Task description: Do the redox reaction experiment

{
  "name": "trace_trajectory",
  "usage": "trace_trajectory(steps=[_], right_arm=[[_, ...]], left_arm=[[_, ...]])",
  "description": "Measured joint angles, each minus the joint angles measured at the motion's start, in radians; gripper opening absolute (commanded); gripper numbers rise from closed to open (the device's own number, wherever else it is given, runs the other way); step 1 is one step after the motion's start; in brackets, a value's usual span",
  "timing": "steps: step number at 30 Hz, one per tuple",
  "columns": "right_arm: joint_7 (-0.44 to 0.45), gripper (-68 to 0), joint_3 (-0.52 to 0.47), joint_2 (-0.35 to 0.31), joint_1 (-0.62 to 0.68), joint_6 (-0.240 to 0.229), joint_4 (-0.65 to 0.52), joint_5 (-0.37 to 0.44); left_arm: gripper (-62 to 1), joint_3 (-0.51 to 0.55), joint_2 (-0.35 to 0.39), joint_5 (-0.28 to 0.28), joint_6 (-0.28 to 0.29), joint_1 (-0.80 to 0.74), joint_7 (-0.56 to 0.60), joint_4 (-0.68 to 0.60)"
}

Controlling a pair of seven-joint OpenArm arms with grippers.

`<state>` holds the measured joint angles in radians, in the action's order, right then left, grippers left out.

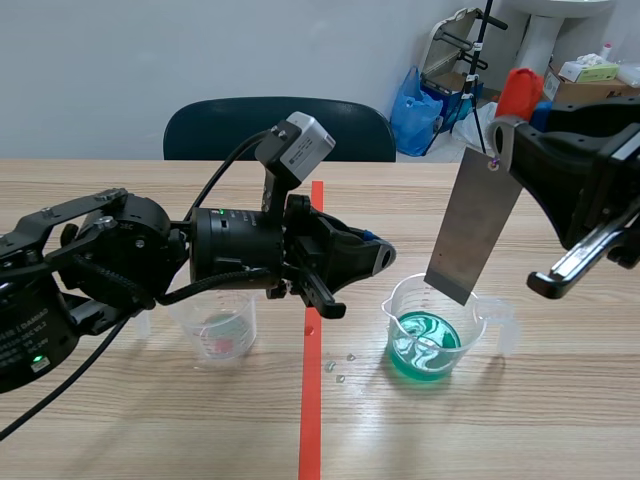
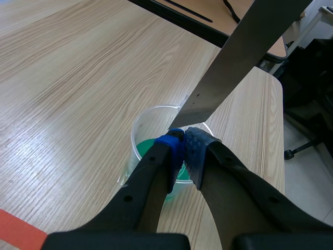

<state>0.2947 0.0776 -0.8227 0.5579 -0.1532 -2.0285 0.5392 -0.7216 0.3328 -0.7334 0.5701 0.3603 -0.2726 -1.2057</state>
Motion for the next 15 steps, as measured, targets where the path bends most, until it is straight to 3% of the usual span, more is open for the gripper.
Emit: trace_trajectory(steps=[15], right_arm=[[0.004, -66.2, 0.0, 0.0, 0.0, 0.0, 0.0, 0.0]], left_arm=[[-58.3, 0.0, 0.0, 0.0, 0.0, 0.0, 0.005, 0.0]])
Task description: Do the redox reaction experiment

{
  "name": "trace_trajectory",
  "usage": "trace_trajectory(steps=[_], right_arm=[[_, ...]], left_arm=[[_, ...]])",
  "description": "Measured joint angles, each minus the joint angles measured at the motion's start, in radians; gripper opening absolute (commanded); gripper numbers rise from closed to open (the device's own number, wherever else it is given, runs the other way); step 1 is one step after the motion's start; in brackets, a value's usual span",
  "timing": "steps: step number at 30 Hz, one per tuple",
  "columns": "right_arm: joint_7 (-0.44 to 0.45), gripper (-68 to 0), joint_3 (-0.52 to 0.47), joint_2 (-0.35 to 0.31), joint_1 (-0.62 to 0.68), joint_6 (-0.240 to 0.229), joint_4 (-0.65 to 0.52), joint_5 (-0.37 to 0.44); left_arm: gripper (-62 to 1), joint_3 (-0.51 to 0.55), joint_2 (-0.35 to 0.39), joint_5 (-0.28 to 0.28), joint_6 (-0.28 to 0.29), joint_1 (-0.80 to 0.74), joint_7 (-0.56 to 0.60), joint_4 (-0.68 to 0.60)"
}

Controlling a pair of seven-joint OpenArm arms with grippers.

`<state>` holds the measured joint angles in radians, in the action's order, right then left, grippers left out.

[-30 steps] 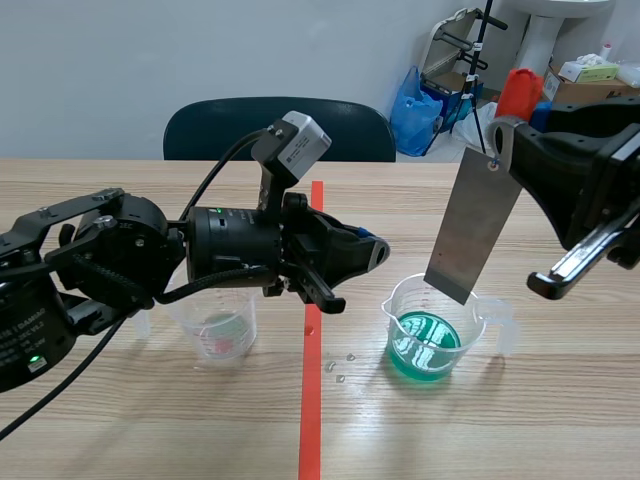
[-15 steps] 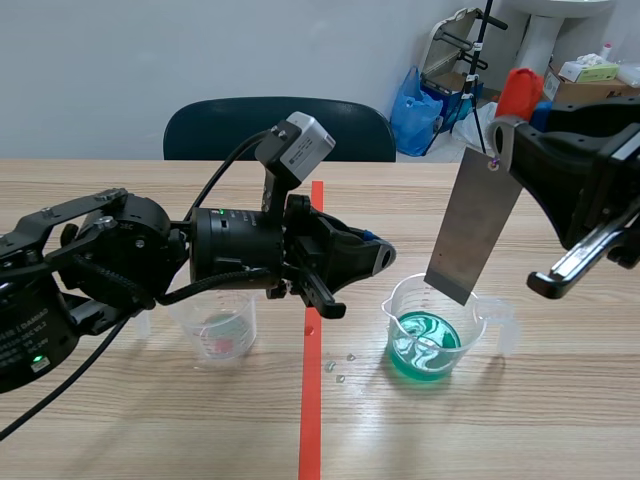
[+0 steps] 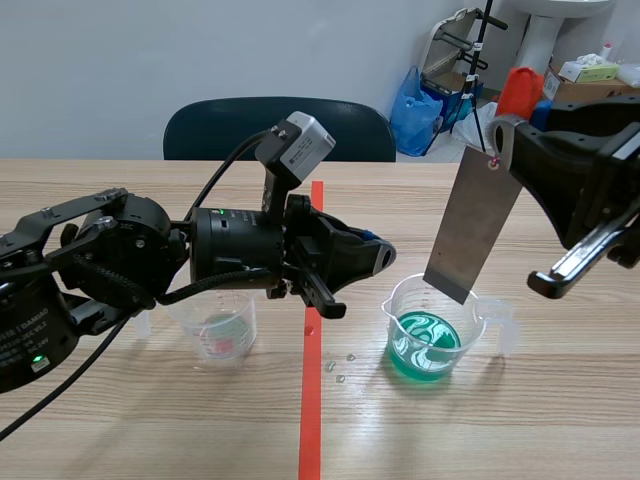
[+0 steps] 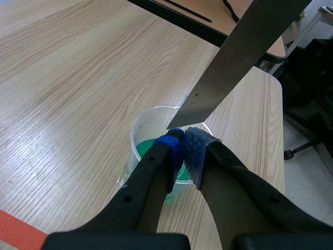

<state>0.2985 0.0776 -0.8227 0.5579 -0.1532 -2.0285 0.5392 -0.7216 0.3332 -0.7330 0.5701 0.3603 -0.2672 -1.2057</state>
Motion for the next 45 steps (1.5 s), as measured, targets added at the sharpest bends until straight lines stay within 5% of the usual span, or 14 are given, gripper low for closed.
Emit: trace_trajectory(steps=[8, 18, 24, 31, 35, 40, 45], right_arm=[[0.0, -66.2, 0.0, 0.0, 0.0, 0.0, 0.0, 0.0], [0.0, -66.2, 0.0, 0.0, 0.0, 0.0, 0.0, 0.0], [0.0, -66.2, 0.0, 0.0, 0.0, 0.0, 0.0, 0.0], [-0.001, -66.2, 0.0, 0.0, 0.0, 0.0, 0.0, 0.0], [-0.001, -66.2, 0.0, 0.0, 0.0, 0.0, 0.0, 0.0], [-0.001, -66.2, 0.0, 0.0, 0.0, 0.0, 0.0, 0.0], [0.0, -66.2, 0.0, 0.0, 0.0, 0.0, 0.0, 0.0]], left_arm=[[-58.3, 0.031, 0.108, 0.001, 0.0, -0.035, 0.088, -0.003], [-58.3, 0.383, 0.365, -0.001, 0.0, -0.42, 0.275, -0.187], [-58.2, 0.614, 0.426, 0.021, 0.0, -0.737, 0.436, -0.229], [-58.2, 0.87, 0.401, 0.156, 0.0, -1.119, 0.703, -0.229], [-58.2, 0.987, 0.332, 0.293, 0.0, -1.285, 0.835, -0.229], [-58.2, 1.078, 0.219, 0.477, 0.0, -1.431, 0.991, -0.229], [-58.1, 1.114, 0.135, 0.587, -0.041, -1.538, 1.1, -0.229]])
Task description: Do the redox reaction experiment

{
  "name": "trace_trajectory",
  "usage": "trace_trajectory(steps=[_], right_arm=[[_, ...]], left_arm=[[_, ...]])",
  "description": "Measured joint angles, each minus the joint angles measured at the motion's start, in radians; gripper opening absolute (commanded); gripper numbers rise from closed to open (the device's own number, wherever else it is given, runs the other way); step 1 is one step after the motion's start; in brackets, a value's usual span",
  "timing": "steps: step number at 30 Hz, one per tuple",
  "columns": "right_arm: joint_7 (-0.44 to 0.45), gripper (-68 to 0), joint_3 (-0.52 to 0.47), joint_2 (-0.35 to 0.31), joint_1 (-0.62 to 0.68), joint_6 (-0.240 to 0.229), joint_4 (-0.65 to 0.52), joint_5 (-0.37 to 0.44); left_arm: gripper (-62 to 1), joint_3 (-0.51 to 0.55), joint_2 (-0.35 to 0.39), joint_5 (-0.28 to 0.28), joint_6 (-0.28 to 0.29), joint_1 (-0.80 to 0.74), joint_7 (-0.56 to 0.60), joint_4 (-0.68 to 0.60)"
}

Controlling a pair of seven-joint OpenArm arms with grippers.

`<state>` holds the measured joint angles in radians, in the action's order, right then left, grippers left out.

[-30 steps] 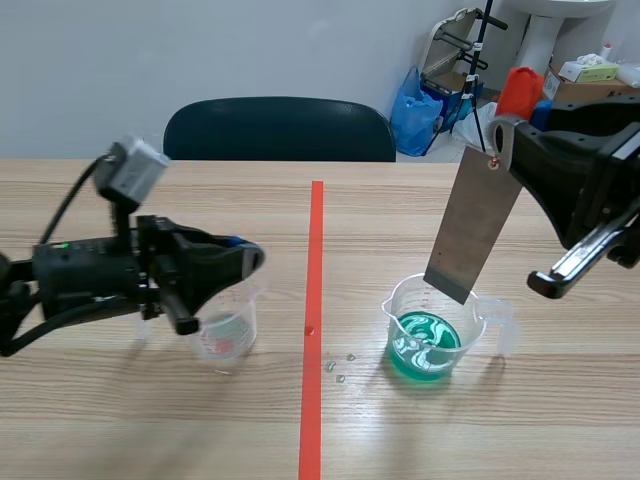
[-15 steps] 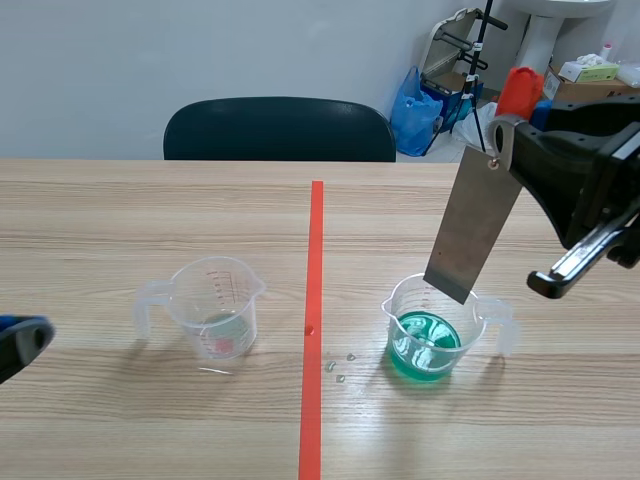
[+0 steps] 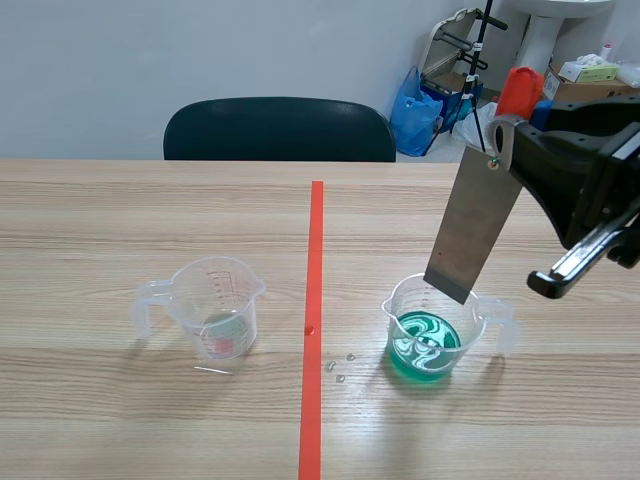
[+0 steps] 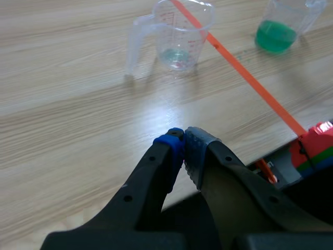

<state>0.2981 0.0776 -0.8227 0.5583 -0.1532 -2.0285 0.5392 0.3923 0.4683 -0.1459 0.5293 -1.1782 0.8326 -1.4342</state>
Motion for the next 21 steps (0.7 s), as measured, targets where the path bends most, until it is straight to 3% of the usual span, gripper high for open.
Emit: trace_trajectory(steps=[4, 11, 13, 17, 21], right_arm=[[0.0, -66.2, 0.0, 0.0, 0.0, 0.0, 0.0, 0.0], [0.0, -66.2, 0.0, 0.0, 0.0, 0.0, 0.0, 0.0], [0.0, -66.2, 0.0, 0.0, 0.0, 0.0, 0.0, 0.0], [0.0, -66.2, 0.0, 0.0, 0.0, 0.0, 0.0, 0.0], [0.0, -66.2, 0.0, 0.0, 0.0, 0.0, 0.0, 0.0]], left_arm=[[-51.5, 0.001, -0.041, 0.071, -0.086, -0.072, 0.061, 0.0], [-35.2, 0.005, -0.089, 0.102, -0.159, -0.137, 0.108, 0.001], [-25.3, 0.006, -0.097, 0.101, -0.172, -0.137, 0.108, 0.0], [0.4, 0.008, -0.106, 0.096, -0.186, -0.137, 0.107, 0.0], [1.4, 0.008, -0.116, 0.091, -0.208, -0.137, 0.106, 0.0]])
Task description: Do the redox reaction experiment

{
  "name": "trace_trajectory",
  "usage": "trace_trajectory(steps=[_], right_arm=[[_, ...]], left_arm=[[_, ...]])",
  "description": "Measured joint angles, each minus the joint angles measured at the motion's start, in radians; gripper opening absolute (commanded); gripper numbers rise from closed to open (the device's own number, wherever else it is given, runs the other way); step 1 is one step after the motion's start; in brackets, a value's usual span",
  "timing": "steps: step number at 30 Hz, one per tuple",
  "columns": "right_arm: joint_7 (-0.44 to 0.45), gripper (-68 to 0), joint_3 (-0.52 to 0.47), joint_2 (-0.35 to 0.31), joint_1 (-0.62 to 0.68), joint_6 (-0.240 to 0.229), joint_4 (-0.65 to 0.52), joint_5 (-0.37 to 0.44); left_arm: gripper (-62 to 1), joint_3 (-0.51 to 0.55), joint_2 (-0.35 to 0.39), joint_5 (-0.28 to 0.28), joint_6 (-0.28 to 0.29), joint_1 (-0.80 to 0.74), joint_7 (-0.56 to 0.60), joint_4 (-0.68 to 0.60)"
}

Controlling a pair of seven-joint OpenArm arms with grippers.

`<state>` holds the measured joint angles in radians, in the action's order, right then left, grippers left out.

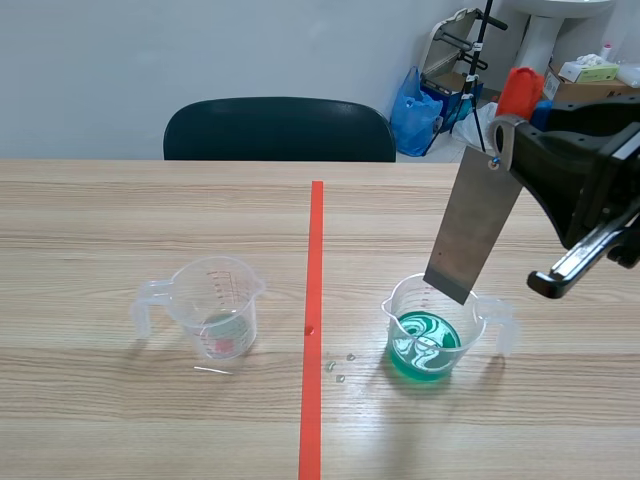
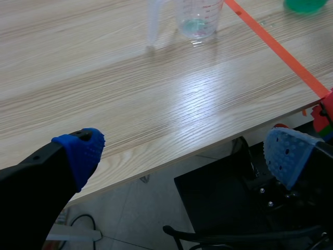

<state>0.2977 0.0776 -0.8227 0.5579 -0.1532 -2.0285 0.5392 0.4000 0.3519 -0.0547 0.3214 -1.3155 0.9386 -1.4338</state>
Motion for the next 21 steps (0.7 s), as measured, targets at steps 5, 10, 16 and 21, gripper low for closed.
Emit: trace_trajectory(steps=[5, 10, 16, 21], right_arm=[[0.0, -66.2, 0.0, 0.0, 0.0, 0.0, 0.0, 0.0], [0.0, -66.2, 0.0, 0.0, 0.0, 0.0, 0.0, 0.0], [0.0, -66.2, 0.0, 0.0, 0.0, 0.0, 0.0, 0.0], [0.0, -66.2, 0.0, 0.0, 0.0, 0.0, 0.0, 0.0]], left_arm=[[1.4, 0.0, 0.0, -0.002, 0.0, 0.0, 0.0, 0.0], [1.4, 0.0, 0.0, -0.007, -0.03, 0.0, 0.0, 0.0], [1.4, 0.0, 0.0, -0.014, -0.041, 0.0, -0.003, 0.0], [1.4, 0.0, 0.0, -0.014, -0.042, 0.0, -0.003, 0.0]])
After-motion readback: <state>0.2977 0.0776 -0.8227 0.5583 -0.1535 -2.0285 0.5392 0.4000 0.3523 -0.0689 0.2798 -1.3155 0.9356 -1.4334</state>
